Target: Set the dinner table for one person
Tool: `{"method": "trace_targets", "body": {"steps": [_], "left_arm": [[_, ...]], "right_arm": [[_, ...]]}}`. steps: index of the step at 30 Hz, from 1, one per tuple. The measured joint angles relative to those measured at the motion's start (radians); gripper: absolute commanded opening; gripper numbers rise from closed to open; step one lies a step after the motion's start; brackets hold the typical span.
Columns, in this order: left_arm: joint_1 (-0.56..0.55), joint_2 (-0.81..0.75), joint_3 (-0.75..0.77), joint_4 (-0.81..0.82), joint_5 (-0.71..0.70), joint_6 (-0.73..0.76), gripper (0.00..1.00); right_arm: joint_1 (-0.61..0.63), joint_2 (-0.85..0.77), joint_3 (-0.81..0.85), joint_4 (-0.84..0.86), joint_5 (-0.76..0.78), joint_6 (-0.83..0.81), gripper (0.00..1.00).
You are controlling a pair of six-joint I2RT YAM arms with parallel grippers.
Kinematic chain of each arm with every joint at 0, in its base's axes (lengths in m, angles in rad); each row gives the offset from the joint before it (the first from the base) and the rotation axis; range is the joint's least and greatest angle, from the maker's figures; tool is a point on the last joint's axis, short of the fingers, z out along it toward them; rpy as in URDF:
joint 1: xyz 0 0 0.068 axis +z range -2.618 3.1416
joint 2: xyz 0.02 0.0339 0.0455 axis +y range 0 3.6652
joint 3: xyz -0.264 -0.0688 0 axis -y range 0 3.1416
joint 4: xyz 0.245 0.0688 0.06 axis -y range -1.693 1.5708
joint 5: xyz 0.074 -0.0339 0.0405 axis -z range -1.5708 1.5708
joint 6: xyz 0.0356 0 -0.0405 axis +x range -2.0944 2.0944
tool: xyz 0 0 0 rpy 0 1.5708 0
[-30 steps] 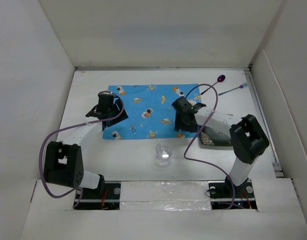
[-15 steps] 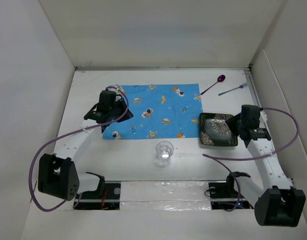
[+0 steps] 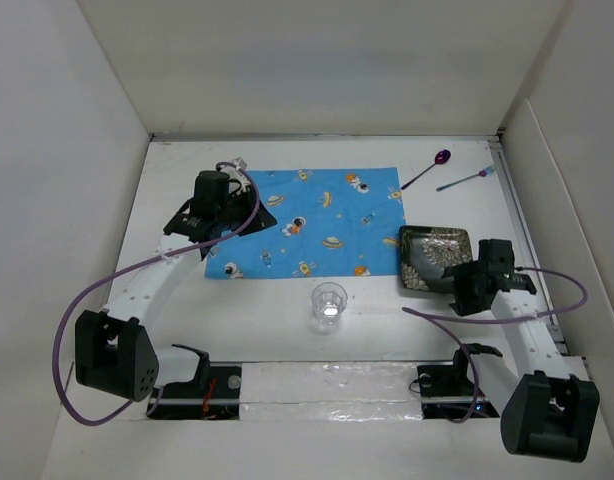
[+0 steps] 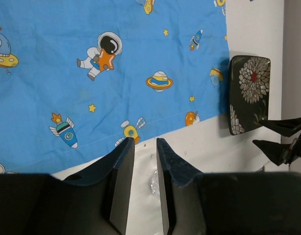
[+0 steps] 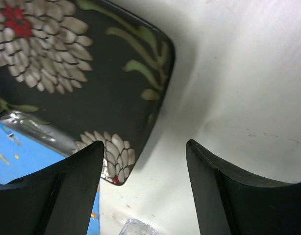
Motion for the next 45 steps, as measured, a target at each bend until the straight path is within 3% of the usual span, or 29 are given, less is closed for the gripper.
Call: {"method": "trace_targets", "body": {"steps": [7,19,20,23,26,28,32,39,45], "left_arm": [[0.0,0.0,0.0,0.003,0.032,0.0,0.23],[0.0,0.014,0.0,0.003,0.035,0.0,0.22],[0.0,0.015,0.0,0.003,0.034,0.0,0.22],[0.0,0.016,0.0,0.003,0.031,0.0,0.21],[0.0,0.016,0.0,0.002,0.027,0.0,0.21],[0.0,0.016,0.0,0.003,0.023,0.0,0.2],[0.0,0.016,0.0,0.002,0.017,0.001,0.19],[0.0,0.029,0.001,0.001,0.005,0.007,0.18],[0.0,0.053,0.028,-0.01,-0.003,0.008,0.18]], "right_arm": [[0.0,0.05,-0.082,0.08,-0.02,0.09,0.7],[0.023,0.148,-0.09,0.246,-0.008,0.28,0.54],[0.023,0.159,-0.084,0.245,-0.003,0.29,0.5],[0.013,0.187,-0.08,0.249,0.024,0.31,0.18],[-0.01,0.185,-0.086,0.309,0.027,0.316,0.23],[-0.025,0.183,-0.085,0.332,0.051,0.312,0.19],[-0.065,0.148,-0.085,0.321,0.08,0.267,0.0],[-0.145,0.009,0.0,0.246,0.139,0.073,0.0],[-0.166,0.031,0.198,0.183,0.116,-0.161,0.0]]}}
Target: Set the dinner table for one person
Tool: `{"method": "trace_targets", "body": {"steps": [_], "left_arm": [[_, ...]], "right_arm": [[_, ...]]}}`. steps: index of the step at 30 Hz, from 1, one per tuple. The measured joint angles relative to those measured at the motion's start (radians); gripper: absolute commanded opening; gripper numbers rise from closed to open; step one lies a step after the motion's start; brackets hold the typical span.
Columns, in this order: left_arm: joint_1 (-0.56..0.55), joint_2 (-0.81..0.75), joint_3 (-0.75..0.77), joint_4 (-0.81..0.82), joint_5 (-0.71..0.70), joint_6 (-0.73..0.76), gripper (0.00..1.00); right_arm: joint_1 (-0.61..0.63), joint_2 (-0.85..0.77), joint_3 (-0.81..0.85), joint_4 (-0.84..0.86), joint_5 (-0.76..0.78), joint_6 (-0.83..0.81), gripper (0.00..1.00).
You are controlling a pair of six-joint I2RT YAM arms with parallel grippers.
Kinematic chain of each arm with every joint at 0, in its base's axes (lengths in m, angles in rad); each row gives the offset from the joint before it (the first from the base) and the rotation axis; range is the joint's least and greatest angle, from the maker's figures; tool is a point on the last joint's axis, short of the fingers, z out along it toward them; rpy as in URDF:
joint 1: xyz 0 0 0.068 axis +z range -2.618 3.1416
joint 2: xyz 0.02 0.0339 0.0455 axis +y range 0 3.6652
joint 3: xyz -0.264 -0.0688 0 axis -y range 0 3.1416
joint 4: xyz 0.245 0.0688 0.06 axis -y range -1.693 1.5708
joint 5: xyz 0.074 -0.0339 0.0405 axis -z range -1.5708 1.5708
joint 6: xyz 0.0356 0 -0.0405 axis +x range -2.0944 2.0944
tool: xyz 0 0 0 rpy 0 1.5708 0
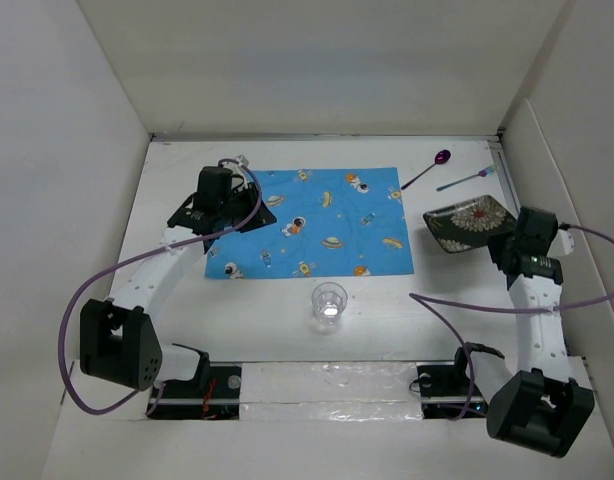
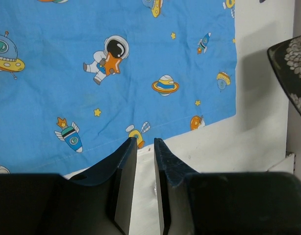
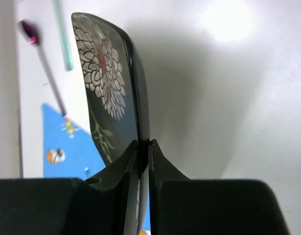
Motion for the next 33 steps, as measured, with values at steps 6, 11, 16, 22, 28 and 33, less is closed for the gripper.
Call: {"method": "trace_targets", "body": {"steps": [6,11,16,22,28,33], "left_arm": [[0.0,0.006,0.038,-0.003,-0.021,0.0,0.17],[0.0,0.008,0.084,-0.021,-0.048,0.001,0.2],[0.0,0.006,0.193,-0.04,-0.069,0.016,0.32],[0.0,-0.041,0.263,-0.028,-0.086,0.025,0.38],[0.0,-0.112,0.238,-0.028,-0.106,0.019,0.38],[0.0,-0.158,0.158,-0.032,-0.117,-0.003,0.38]], "right_arm": [[0.012,0.0,0.12,0.074,-0.181,-0.159,0.0],[0.098,0.165,0.272,0.126,-0.415,-0.249,0.0],[0.265,0.478,0.465,0.2,-0.657,-0.316,0.0],[0.457,0.79,0.613,0.254,-0.811,-0.364,0.0],[0.55,0.975,0.64,0.36,-0.887,-0.333,0.0],[0.58,1.066,0.693,0.423,-0.885,-0.312,0.0]]}}
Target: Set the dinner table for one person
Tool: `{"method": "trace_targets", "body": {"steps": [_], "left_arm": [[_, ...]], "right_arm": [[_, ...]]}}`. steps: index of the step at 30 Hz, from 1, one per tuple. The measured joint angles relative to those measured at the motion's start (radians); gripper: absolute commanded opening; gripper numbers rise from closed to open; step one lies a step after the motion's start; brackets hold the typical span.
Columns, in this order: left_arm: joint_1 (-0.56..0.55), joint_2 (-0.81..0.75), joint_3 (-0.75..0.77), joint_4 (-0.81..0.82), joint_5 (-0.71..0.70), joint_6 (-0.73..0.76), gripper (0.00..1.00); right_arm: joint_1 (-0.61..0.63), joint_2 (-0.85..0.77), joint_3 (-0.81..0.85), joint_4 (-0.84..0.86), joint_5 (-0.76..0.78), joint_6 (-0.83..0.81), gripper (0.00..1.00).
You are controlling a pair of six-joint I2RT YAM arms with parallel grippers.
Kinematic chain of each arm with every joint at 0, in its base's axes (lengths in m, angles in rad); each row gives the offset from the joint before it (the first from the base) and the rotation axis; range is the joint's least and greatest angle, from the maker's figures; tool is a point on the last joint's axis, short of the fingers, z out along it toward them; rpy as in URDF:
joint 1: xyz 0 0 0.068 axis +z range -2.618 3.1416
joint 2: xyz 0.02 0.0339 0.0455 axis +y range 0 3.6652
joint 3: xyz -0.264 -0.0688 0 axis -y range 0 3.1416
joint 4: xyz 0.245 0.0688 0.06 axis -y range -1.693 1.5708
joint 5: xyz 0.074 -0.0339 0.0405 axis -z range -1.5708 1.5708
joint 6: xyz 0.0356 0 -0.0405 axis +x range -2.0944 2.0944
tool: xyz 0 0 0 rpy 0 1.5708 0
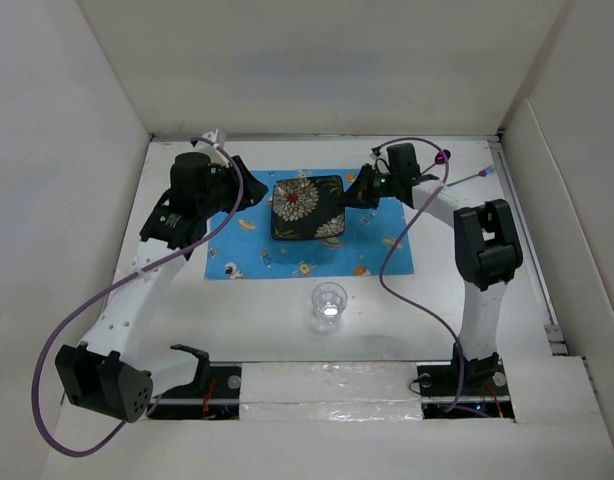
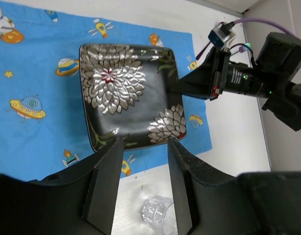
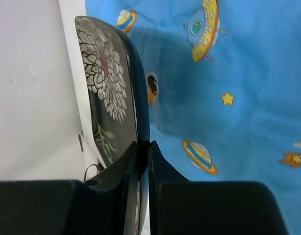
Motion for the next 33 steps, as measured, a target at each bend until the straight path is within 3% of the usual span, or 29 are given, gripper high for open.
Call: {"method": "trace_targets", "body": {"steps": [9,23,27,33], "left_arm": [[0.0,-0.013,-0.053,-0.014,-0.012,-0.014,0.38],[0.0,-0.043,-0.097,-0.017,-0.024,-0.014,0.38],[0.0,-0.043,-0.099,-0.019,-0.026,-0.014,0.38],[0.0,-0.043,-0.099,-0.019,-0.026,-0.013,0.38]], "right_arm": [[0.032,0.085,0.034,0.141,-0.009,0.084,0.0],[0.076,0.138,0.036,0.074,0.049,0.052,0.0],[0.077,0.157,0.048,0.011,0.082,0.013,0.09],[0.078,0.206,0.137,-0.101,0.092,-0.048,0.34]]}}
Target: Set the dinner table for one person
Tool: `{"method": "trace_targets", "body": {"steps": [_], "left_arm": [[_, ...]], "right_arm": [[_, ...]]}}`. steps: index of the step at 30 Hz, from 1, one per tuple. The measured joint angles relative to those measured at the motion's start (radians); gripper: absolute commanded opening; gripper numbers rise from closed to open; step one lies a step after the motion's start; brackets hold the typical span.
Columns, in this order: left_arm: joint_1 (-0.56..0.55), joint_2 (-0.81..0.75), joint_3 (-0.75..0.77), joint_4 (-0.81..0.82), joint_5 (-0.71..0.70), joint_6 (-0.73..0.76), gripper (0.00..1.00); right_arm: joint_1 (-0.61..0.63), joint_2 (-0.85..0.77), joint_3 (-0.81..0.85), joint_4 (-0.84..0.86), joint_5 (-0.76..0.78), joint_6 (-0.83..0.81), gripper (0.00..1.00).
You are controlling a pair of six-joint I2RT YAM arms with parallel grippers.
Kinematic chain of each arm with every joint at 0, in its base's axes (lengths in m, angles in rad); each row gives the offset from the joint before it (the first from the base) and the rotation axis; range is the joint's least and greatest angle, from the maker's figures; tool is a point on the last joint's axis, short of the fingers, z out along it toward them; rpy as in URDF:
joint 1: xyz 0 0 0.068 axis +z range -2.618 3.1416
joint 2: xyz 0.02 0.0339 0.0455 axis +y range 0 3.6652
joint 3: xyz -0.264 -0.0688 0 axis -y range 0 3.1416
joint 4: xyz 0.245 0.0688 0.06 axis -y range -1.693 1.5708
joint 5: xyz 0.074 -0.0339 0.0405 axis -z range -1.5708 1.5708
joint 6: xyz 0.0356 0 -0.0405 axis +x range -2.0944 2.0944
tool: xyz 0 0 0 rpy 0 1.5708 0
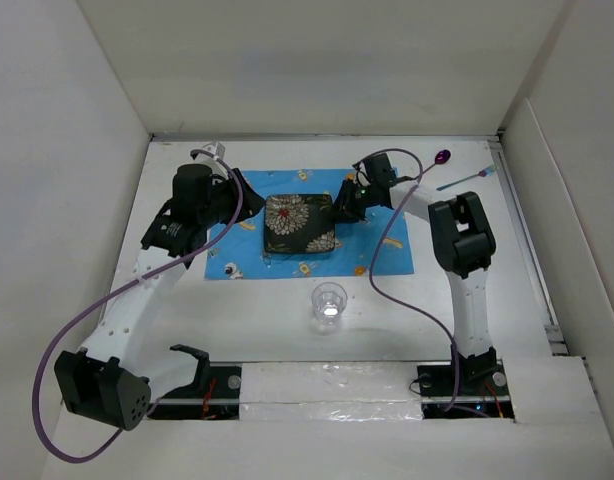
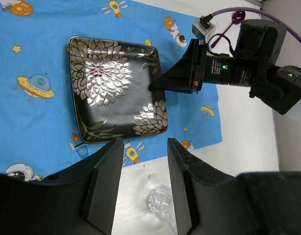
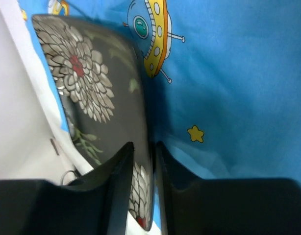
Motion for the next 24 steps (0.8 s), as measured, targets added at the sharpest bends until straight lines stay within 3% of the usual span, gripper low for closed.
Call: {"method": "trace_targets", "body": {"steps": [4,9,10,12,13,18,19,22,24], "left_arm": [[0.0,0.002,0.0,0.001,0.0,0.0,0.38],[0.0,0.021,0.0,0.005,0.003,0.001,0.34],[0.0,0.026,0.0,0.005,0.003,0.004,0.2],[0.0,0.037,0.004,0.001,0.0,0.014,0.02],[0.0,0.042,0.01,-0.009,-0.005,0.032,0.0],[0.0,0.057,0.067,-0.021,-0.037,0.074,0.03],[0.0,0.057,0.077,-0.022,-0.049,0.087,0.19],[0.0,0.055,0.095,-0.021,-0.089,0.136,0.4],[0.0,0.053,0.095,-0.023,-0.108,0.166,0.42]], "right_arm": [[0.001,0.002,0.04,-0.068,0.02,-0.038,0.51],[-0.005,-0.006,0.105,-0.181,0.1,-0.104,0.53],[-0.006,-0.019,0.11,-0.206,0.127,-0.122,0.43],[-0.007,-0.073,0.099,-0.253,0.174,-0.156,0.28],[-0.007,-0.115,0.08,-0.266,0.192,-0.171,0.0],[0.027,-0.476,-0.159,-0.27,0.256,-0.245,0.0],[0.057,-0.562,-0.215,-0.277,0.275,-0.255,0.16],[0.195,-0.774,-0.353,-0.28,0.342,-0.268,0.51],[0.287,-0.847,-0.419,-0.285,0.36,-0.27,0.55]]}}
